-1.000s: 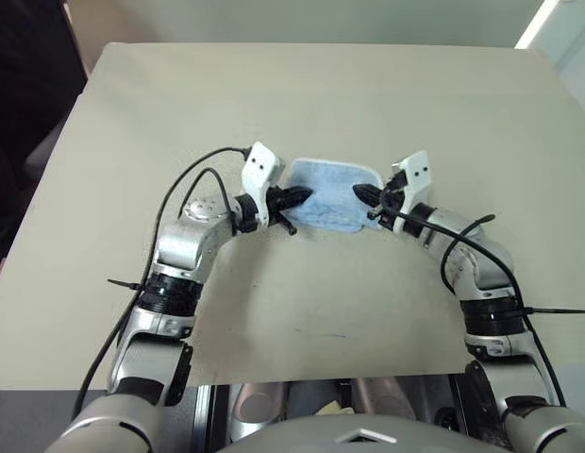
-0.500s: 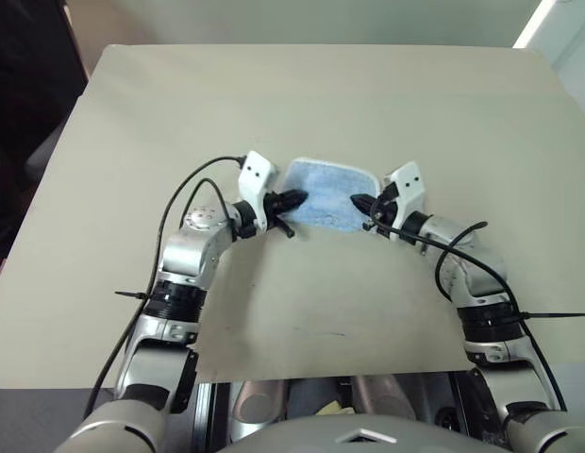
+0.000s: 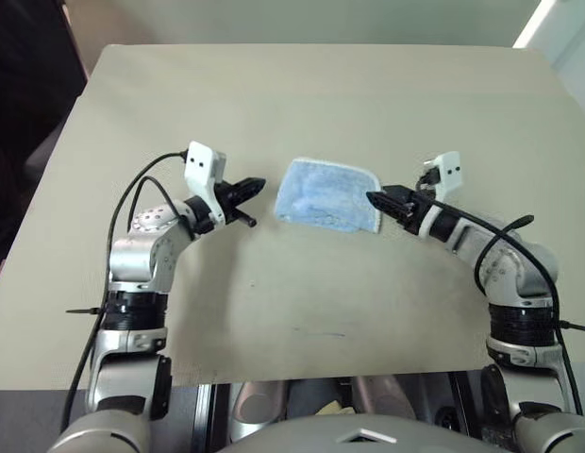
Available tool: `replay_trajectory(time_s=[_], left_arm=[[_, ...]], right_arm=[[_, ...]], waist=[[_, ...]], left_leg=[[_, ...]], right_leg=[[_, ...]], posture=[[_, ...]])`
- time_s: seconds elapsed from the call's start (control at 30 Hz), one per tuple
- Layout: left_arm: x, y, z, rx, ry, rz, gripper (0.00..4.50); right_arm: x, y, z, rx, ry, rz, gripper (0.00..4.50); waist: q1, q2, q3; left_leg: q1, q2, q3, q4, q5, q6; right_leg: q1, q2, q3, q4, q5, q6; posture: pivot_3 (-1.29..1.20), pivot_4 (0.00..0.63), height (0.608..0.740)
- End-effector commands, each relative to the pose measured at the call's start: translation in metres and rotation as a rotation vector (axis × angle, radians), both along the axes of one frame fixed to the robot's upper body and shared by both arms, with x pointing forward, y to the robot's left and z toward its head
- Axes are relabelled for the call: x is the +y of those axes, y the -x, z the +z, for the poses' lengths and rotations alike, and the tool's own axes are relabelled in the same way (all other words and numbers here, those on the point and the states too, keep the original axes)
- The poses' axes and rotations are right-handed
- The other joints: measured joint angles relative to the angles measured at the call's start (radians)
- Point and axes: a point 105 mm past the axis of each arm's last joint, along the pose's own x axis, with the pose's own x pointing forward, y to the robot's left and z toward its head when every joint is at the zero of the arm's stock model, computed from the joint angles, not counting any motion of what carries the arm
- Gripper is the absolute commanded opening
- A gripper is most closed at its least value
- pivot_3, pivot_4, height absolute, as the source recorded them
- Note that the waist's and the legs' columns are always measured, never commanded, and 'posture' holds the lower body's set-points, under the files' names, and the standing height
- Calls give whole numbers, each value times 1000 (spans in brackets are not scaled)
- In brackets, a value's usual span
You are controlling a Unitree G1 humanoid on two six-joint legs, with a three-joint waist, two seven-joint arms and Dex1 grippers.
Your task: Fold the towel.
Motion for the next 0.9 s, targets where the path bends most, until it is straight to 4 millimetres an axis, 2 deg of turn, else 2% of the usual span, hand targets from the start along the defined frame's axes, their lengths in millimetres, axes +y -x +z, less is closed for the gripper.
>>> replay_trajectory(time_s=[0.03,0.07,0.27,0.67,0.9], left_arm=[[-2,3,17,-78,-10,-15,0],[-1,4,17,-78,-10,-12,0],[1,7,17,-82,0,-2,0],[-4,5,17,-82,11,-20,0],[-8,6,17,-82,13,-30,0]], right_arm=[[-5,-3,6,65,-105,-27,4007],[-6,-4,5,85,-122,-32,4431],[-7,-9,-11,217,-173,-77,4473],[46,-5,-4,310,-281,102,4473],[61,-9,-4,343,-328,117,4473]], waist=[[0,0,0],[0,0,0],[-2,0,0],[-14,0,0],[-14,0,0]], left_leg=[[0,0,0,0,0,0],[0,0,0,0,0,0],[0,0,0,-1,0,0],[0,0,0,-2,0,0],[-1,0,0,-2,0,0]], right_leg=[[0,0,0,0,0,-1],[0,0,0,0,0,-1],[-1,0,0,1,0,-1],[-3,0,0,2,1,-2],[-3,0,-1,2,1,-2]], posture=[[0,150,740],[0,150,740],[0,150,740],[0,150,740],[0,150,740]])
